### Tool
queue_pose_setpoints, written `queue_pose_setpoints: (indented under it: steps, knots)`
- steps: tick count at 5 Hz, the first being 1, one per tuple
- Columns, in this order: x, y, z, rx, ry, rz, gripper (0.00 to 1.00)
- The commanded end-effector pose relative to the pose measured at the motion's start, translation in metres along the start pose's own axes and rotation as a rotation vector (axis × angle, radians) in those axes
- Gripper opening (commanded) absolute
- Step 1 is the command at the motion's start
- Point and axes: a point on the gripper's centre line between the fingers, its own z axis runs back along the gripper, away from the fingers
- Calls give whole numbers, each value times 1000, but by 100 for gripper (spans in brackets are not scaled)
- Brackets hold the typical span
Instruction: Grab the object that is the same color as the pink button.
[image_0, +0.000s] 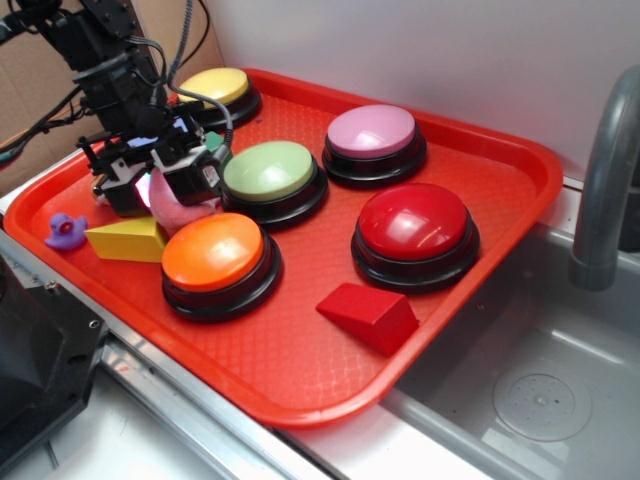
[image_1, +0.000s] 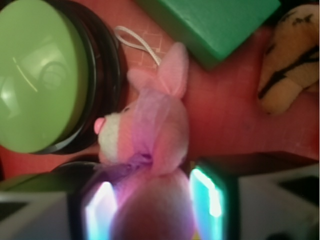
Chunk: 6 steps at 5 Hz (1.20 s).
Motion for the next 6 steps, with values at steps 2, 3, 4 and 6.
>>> queue_pose_setpoints:
  steps: [2,3,4,6]
  knots:
    - [11,-19,46,169,-79,-139,0]
    - [19,-33,76,242,-101,-246,0]
    - [21,-58,100,279,-98,-346,0]
    - [26,-81,110,313,-169,-445,0]
